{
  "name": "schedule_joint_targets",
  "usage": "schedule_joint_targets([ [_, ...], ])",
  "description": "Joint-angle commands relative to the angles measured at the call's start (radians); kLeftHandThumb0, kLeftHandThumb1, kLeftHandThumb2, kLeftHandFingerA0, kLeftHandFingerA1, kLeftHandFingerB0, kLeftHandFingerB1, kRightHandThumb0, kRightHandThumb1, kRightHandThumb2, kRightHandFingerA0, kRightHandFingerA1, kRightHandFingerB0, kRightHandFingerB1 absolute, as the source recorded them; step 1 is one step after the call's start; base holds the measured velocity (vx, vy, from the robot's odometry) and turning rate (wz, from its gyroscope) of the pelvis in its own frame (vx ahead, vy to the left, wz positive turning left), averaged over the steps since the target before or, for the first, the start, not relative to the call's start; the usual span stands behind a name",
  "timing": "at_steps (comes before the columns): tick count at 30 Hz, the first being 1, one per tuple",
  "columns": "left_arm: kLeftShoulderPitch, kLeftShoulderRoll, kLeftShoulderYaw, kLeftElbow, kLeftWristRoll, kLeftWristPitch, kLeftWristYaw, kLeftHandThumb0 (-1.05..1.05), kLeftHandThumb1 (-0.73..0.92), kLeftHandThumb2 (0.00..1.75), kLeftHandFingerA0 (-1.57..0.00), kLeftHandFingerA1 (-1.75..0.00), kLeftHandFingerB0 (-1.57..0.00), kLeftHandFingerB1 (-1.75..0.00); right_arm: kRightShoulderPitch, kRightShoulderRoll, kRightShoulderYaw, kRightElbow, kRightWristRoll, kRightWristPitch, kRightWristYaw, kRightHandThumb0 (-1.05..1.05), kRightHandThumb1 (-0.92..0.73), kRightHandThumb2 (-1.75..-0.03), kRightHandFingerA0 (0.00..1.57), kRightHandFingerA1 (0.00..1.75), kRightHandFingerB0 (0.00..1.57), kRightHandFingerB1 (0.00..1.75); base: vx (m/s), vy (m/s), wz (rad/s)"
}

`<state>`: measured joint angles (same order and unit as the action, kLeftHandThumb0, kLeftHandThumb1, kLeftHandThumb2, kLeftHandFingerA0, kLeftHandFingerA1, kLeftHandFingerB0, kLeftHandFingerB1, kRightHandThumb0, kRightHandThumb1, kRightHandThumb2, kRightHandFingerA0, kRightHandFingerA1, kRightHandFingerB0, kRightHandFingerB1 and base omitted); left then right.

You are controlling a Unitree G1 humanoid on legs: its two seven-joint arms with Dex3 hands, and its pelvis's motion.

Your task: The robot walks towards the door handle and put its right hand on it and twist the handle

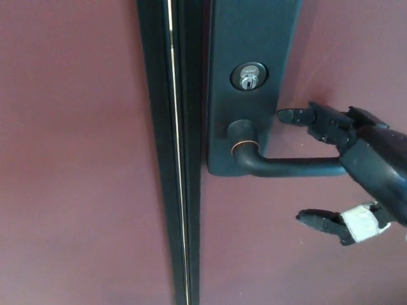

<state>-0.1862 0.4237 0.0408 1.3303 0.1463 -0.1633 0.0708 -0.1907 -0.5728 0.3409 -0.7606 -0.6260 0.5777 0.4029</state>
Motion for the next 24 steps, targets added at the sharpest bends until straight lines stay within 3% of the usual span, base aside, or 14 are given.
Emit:
schedule_joint_targets([
  [1, -0.003, 0.009, 0.007, -0.002, 0.002, 0.017, -0.006, -0.3, 0.53, 0.56, -0.57, -0.44, -0.43, -0.38, -0.002, 0.01, 0.09, 0.029, -0.131, 0.006, 0.057, -0.55, -0.51, -0.56, 0.57, 0.43, 0.53, 0.39, 0.0, 0.0, 0.0],
  [2, -0.004, 0.009, 0.006, -0.002, 0.003, 0.017, -0.005, -0.3, 0.53, 0.56, -0.57, -0.44, -0.43, -0.38, -0.002, 0.012, 0.097, 0.03, -0.15, 0.002, 0.057, -0.54, -0.51, -0.56, 0.66, 0.45, 0.63, 0.43, 0.0, 0.0, 0.0],
  [3, -0.004, 0.01, 0.005, -0.002, 0.006, 0.016, -0.004, -0.3, 0.53, 0.56, -0.57, -0.44, -0.43, -0.38, -0.002, 0.014, 0.102, 0.031, -0.166, -0.001, 0.057, -0.54, -0.51, -0.56, 0.66, 0.45, 0.63, 0.43, 0.0, 0.0, 0.0],
  [4, -0.003, 0.01, 0.005, -0.003, 0.005, 0.015, -0.007, -0.3, 0.53, 0.56, -0.57, -0.44, -0.43, -0.38, 0.001, 0.02, 0.11, 0.035, -0.185, -0.008, 0.046, -0.59, -0.47, -0.81, 0.71, 0.6, 0.65, 0.58, 0.0, 0.0, 0.0],
  [5, -0.003, 0.011, 0.005, -0.004, 0.005, 0.014, -0.008, -0.3, 0.53, 0.56, -0.57, -0.44, -0.43, -0.38, 0.002, 0.025, 0.114, 0.037, -0.197, -0.011, 0.043, -0.59, -0.47, -0.81, 0.71, 0.6, 0.65, 0.58, 0.0, 0.0, 0.0],
  [6, -0.003, 0.011, 0.003, -0.004, 0.008, 0.013, -0.006, -0.3, 0.53, 0.56, -0.57, -0.44, -0.43, -0.38, 0.004, 0.028, 0.114, 0.037, -0.206, -0.015, 0.04, -0.5, -0.5, -0.56, 0.77, 0.51, 0.74, 0.51, 0.0, 0.0, 0.0],
  [9, -0.003, 0.011, -0.004, -0.002, 0.014, 0.014, 0.0, -0.3, 0.53, 0.56, -0.57, -0.44, -0.43, -0.38, 0.024, 0.047, 0.11, 0.035, -0.248, -0.054, -0.007, -0.47, -0.49, -0.55, 0.78, 0.54, 0.74, 0.52, 0.0, 0.0, 0.0],
  [24, -0.003, 0.012, 0.001, -0.003, 0.008, 0.016, -0.001, -0.3, 0.54, 0.56, -0.57, -0.45, -0.44, -0.39, 0.061, 0.112, 0.035, 0.001, -0.281, -0.139, -0.001, -0.47, -0.49, -0.55, 0.76, 0.58, 0.73, 0.5, 0.0, 0.0, 0.0],
])
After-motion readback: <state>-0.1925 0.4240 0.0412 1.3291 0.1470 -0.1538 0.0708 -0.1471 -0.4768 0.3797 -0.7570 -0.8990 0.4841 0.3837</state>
